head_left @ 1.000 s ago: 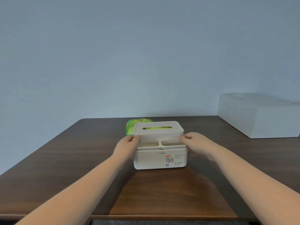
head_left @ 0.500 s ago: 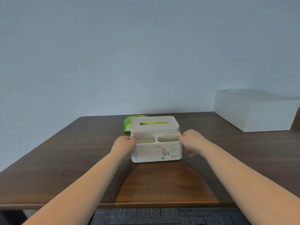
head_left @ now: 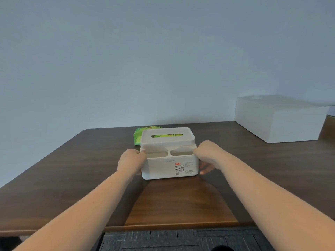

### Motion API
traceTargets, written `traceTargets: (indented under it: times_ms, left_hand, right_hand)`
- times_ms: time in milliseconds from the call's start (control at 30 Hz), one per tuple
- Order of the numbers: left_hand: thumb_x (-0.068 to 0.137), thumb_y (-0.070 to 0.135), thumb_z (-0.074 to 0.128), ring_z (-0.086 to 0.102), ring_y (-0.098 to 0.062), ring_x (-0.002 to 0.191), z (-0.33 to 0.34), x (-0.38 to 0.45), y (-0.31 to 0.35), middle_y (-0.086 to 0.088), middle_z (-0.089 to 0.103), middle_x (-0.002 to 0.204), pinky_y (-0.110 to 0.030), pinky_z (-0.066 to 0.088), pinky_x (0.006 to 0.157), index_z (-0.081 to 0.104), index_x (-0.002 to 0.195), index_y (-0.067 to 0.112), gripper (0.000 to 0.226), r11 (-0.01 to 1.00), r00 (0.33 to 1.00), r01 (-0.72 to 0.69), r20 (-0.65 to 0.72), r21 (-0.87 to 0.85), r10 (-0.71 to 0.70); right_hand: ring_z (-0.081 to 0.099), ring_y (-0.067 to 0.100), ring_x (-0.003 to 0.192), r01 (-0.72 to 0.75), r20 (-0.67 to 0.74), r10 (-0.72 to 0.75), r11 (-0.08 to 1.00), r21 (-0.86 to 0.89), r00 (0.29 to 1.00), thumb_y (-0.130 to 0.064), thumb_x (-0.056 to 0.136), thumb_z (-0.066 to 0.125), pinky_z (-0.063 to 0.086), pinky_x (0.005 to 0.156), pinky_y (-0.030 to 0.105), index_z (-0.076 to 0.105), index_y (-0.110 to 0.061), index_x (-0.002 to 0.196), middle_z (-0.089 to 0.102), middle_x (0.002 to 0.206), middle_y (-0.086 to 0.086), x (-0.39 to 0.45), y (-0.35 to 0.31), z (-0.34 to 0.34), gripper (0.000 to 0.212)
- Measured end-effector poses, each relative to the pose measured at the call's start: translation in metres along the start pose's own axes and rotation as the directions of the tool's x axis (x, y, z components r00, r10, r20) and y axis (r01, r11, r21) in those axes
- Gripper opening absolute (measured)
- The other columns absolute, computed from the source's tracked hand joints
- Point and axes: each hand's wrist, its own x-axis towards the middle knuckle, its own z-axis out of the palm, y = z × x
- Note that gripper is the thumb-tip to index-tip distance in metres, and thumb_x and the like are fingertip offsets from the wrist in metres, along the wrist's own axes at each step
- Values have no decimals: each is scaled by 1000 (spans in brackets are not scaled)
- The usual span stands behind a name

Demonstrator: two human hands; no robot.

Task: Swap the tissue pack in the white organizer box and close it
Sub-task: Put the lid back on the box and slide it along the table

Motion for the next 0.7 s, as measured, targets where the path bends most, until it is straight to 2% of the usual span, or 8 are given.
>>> traceTargets:
  times_ms: [100,167,267,400,533,600,700]
  left_hand:
    - [88,22,44,74,-37,76,3,1,2,-20,74,79,-40,59,72,55,61,9,31,991,995,-58,-73,119,67]
    - [86,22,45,73,-37,77,5,3,3,-22,74,83,-40,57,68,53,61,10,29,982,991,-89,-89,166,104]
    - [86,24,45,70,-36,74,15,9,9,-19,71,74,-33,49,59,53,59,9,32,967,983,-136,-95,214,159]
    - [88,23,47,53,-30,60,42,23,31,-7,54,57,-27,34,53,39,50,12,40,954,976,-185,-73,236,207]
    - [90,22,46,32,-22,50,79,41,59,-3,36,51,-28,20,48,30,50,13,44,936,964,-246,-38,250,263]
    - [91,23,46,32,-21,48,100,53,75,-2,36,50,-28,20,46,32,50,12,44,925,956,-276,-20,262,291]
    - [91,25,45,38,-22,52,131,72,97,-2,39,52,-28,23,46,35,51,13,42,921,954,-292,4,259,301]
  right_hand:
    - [70,35,83,-14,-14,15,995,102,1000,-1,92,41,60,49,34,56,-1,98,67,97,20,2,1,3,16]
    - [69,39,94,16,-78,-4,989,148,997,-1,89,49,63,65,41,54,-3,86,65,100,18,7,5,6,7]
    - [68,40,95,58,-161,-36,989,133,986,1,84,55,60,81,46,54,-4,89,62,93,16,17,15,2,6]
    - [71,40,80,22,-237,14,989,148,971,3,86,47,61,73,45,57,-2,92,59,80,14,32,24,-23,13]
    - [69,43,80,11,-293,41,984,175,955,7,85,45,61,71,46,56,-2,92,54,81,13,56,33,-58,16]
    - [66,43,78,-4,-309,70,978,209,948,9,85,45,62,66,47,55,-3,85,53,85,14,70,38,-76,16]
    - [61,38,66,-36,-333,106,977,210,937,12,85,49,61,60,46,50,-5,75,55,90,17,93,44,-101,20]
